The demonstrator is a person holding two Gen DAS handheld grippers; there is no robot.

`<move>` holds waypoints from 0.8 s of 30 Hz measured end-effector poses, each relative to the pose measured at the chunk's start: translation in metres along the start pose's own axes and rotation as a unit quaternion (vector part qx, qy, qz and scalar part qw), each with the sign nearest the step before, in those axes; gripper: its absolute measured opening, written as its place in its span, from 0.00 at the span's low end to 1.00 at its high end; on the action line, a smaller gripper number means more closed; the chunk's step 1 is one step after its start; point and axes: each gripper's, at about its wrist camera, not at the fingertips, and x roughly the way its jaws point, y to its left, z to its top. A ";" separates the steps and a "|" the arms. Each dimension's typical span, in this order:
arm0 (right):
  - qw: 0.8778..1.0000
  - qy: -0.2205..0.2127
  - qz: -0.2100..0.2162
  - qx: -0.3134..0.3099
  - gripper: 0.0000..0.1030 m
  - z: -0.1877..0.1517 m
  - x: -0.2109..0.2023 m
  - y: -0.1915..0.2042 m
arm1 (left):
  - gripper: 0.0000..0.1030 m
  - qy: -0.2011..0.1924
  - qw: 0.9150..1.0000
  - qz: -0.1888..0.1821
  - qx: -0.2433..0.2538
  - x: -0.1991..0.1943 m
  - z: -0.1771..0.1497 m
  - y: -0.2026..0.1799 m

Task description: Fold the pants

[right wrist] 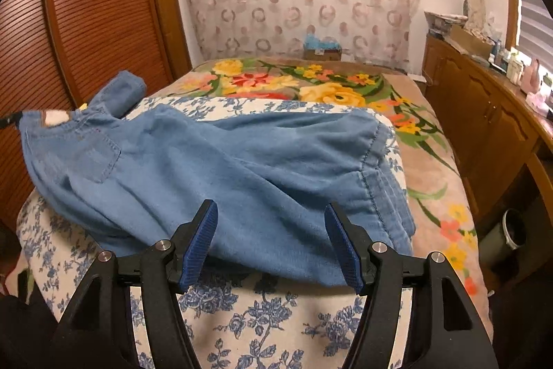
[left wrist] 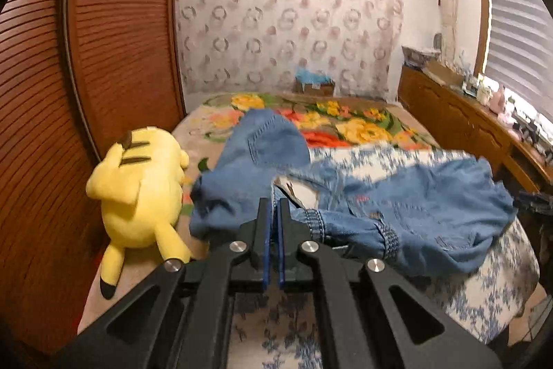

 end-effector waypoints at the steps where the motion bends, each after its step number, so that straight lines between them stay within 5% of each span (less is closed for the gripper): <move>1: 1.000 0.000 -0.001 0.000 0.64 0.000 0.001 -0.001 | 0.01 0.006 1.000 -0.002 0.009 0.002 -0.002 -0.004; 5: 1.000 0.000 -0.002 0.001 0.64 0.000 0.002 -0.001 | 0.06 0.011 1.000 0.000 0.026 -0.002 -0.005 -0.017; 9: 1.000 -0.001 -0.002 -0.004 0.64 0.002 0.002 -0.003 | 0.29 0.015 0.999 -0.013 0.036 -0.005 -0.001 -0.027; 18: 1.000 0.000 -0.008 -0.005 0.64 0.006 0.009 -0.006 | 0.48 0.045 0.994 -0.080 0.068 0.030 0.000 -0.080; 24: 1.000 0.002 -0.011 -0.004 0.64 0.018 0.023 -0.022 | 0.48 0.069 0.985 -0.125 0.095 0.064 0.002 -0.127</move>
